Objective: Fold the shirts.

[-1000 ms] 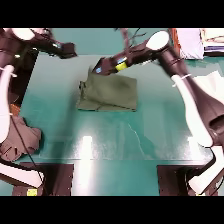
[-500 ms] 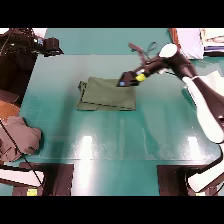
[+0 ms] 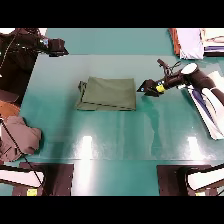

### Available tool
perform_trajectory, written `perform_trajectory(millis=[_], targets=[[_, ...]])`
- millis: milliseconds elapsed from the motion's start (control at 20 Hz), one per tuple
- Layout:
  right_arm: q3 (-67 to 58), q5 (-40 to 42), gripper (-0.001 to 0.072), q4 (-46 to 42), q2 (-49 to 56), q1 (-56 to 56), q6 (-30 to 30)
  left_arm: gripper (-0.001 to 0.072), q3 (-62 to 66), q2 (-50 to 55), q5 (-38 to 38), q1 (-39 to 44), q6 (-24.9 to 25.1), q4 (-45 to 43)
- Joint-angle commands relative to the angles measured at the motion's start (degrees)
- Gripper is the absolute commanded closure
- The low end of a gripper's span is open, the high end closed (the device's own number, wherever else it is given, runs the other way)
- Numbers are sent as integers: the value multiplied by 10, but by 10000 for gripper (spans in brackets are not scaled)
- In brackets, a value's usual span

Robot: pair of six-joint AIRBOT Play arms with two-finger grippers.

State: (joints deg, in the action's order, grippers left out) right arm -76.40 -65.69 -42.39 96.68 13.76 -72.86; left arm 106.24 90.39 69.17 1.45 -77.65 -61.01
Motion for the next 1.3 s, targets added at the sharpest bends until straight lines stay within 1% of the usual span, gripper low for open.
perform_trajectory(millis=[0, 250, 300, 400, 450, 500, 550, 650, 700, 850, 1100, 1250], targets=[[24, 61, 10, 38, 20, 23, 20, 682, 0, 0, -6, 3, 2, 1], [-53, 40, 14, 99, 114, 74, 20, 682, 0, 0, -3, 3, 1, 1], [-68, 40, 43, 111, 128, 83, 20, 682, 0, 0, -2, 3, 1, 1], [-93, 43, 322, 111, 141, 96, 20, 681, 0, 0, 0, 3, 1, 2], [-102, 47, 425, 108, 141, 99, 21, 682, 0, 0, 3, 3, 0, 4], [-113, 47, 627, 108, 141, 99, 30, 681, 0, 0, 3, 3, -4, 10], [-125, 45, 694, 107, 141, 96, 36, 682, 0, 0, 4, 3, -4, 22], [-158, 21, 695, 107, 139, 80, 32, 682, 0, 0, 8, 3, -4, 54], [-175, 4, 695, 107, 134, 65, 21, 682, 0, 0, 12, 4, -3, 68], [-201, -28, 696, 104, 88, -3, 7, 682, 0, 0, 11, 29, -3, 72], [-204, -51, 695, 12, -27, -162, -17, 682, 0, 0, -36, 104, 2, 71], [-204, -47, 695, -12, -69, -260, -17, 681, 0, 0, -71, 140, 2, 71]])
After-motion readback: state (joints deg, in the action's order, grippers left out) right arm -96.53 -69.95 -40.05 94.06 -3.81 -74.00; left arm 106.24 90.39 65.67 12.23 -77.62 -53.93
